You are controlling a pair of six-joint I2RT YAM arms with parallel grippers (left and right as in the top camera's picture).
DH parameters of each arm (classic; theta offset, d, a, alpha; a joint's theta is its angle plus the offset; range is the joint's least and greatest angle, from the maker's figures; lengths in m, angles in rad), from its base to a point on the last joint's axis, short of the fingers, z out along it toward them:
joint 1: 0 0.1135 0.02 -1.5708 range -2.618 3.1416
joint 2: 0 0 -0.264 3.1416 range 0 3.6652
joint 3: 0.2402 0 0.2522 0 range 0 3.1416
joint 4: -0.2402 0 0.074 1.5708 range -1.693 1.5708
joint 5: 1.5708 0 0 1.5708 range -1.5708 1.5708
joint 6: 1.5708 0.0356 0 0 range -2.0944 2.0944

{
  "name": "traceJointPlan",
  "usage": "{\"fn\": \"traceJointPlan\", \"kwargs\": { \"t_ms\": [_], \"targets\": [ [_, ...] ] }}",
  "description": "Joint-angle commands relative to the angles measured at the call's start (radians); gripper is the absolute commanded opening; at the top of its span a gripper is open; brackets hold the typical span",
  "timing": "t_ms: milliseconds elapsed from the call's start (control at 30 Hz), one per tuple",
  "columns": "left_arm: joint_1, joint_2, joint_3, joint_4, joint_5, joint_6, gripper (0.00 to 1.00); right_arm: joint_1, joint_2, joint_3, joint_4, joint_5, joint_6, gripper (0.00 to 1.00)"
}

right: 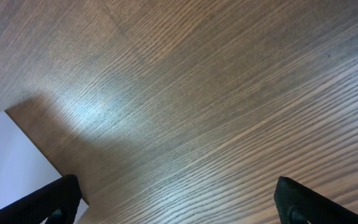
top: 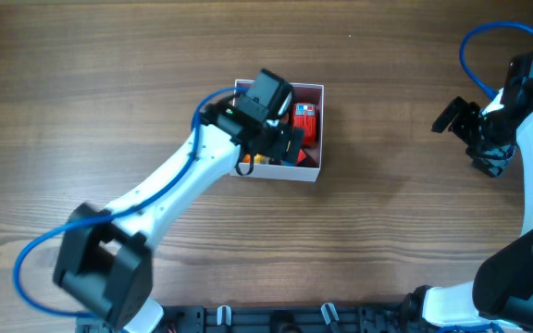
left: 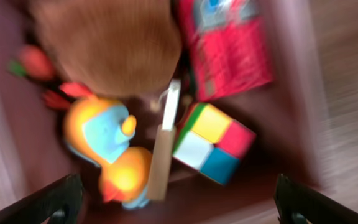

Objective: Pack container

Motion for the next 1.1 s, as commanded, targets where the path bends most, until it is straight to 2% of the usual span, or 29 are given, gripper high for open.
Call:
{"fn": "traceJointPlan", "kwargs": {
  "t_ms": [0, 167, 300, 433, 733, 900, 1067],
  "targets": [
    [0.01, -0.149, 0.113, -0.039, -0.062, -0.001, 1.0, -0.001, -0.01, 0.01, 0.015, -0.028, -0.058, 1.0],
    [0.015, -0.284, 0.12, -0.09, -0.184, -0.001, 1.0, -0.001, -0.104, 0.01, 0.076, -0.203, -0.214, 1.0],
    [0.067, -0.407, 0.119, -0.217, -0.292, -0.012, 1.0, 0.0, -0.252, 0.01, 0.138, -0.386, -0.358, 1.0],
    [0.172, -0.529, 0.119, -0.308, -0.365, -0.103, 1.0, 0.0, -0.419, 0.01, 0.175, -0.398, -0.388, 1.0],
    [0.483, -0.84, 0.119, -0.387, -0.365, -0.111, 1.0, 0.0, -0.813, 0.01, 0.201, -0.398, -0.407, 1.0],
    [0.565, -0.953, 0.119, -0.434, -0.365, -0.109, 1.0, 0.0, -0.927, 0.01, 0.156, -0.398, -0.406, 1.0],
    [0.581, -1.002, 0.119, -0.492, -0.364, -0.109, 1.0, 0.0, -0.959, 0.01, 0.122, -0.398, -0.406, 1.0]
  ]
}}
